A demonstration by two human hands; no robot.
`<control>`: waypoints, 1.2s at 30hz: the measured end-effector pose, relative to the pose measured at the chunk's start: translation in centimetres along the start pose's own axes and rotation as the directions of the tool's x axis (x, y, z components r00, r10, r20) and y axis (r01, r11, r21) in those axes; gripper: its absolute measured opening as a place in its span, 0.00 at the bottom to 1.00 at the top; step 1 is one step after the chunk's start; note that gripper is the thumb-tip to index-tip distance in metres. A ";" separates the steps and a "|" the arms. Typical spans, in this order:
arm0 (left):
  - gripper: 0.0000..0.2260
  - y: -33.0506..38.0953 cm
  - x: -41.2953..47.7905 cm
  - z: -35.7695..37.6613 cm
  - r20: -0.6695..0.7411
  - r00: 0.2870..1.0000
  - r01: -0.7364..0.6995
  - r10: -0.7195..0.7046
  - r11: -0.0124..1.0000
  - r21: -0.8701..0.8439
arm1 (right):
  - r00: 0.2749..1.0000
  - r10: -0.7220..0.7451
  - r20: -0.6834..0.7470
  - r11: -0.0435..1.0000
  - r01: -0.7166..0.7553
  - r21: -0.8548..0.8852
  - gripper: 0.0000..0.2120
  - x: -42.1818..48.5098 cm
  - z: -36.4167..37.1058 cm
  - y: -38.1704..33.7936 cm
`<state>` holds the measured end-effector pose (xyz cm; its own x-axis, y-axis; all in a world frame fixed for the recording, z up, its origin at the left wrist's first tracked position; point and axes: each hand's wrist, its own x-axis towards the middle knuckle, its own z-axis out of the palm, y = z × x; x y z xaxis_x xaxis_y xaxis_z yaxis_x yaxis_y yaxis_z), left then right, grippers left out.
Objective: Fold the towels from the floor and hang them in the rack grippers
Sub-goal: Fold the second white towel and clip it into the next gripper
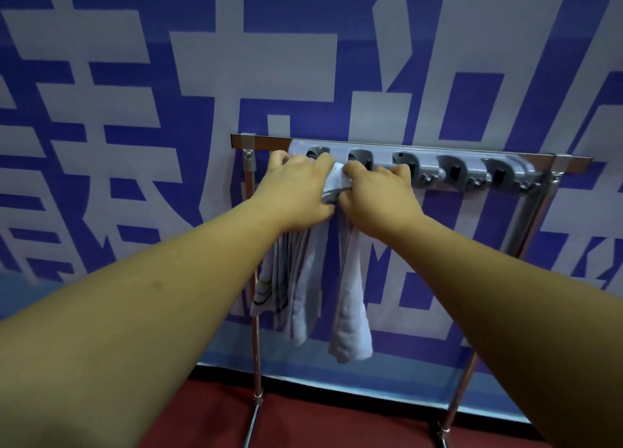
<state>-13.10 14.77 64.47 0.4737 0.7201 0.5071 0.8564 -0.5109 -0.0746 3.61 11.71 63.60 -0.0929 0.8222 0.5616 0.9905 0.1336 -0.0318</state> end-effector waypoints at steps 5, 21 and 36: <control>0.19 1.0 0.3 0.4 -0.065 0.998 -0.005 0.009 0.998 0.058 | 0.999 -0.023 0.035 0.999 0.025 -0.038 0.12 -0.2 -0.6 -0.1; 0.23 -1.5 -1.6 -4.2 0.176 0.981 0.088 -0.082 0.996 -0.027 | 0.975 -0.008 0.220 0.996 0.026 -0.082 0.16 -0.2 -2.2 1.3; 0.46 7.1 -7.8 -8.6 0.456 0.879 0.186 -0.138 0.981 -0.063 | 0.864 0.314 0.393 0.941 -0.229 -0.248 0.39 -9.5 -12.8 3.9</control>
<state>-12.47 1.49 67.43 0.3922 0.9176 0.0644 0.9150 -0.3963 0.0752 9.64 -2.65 68.69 0.1911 0.9699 0.1507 0.9787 -0.2001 0.0468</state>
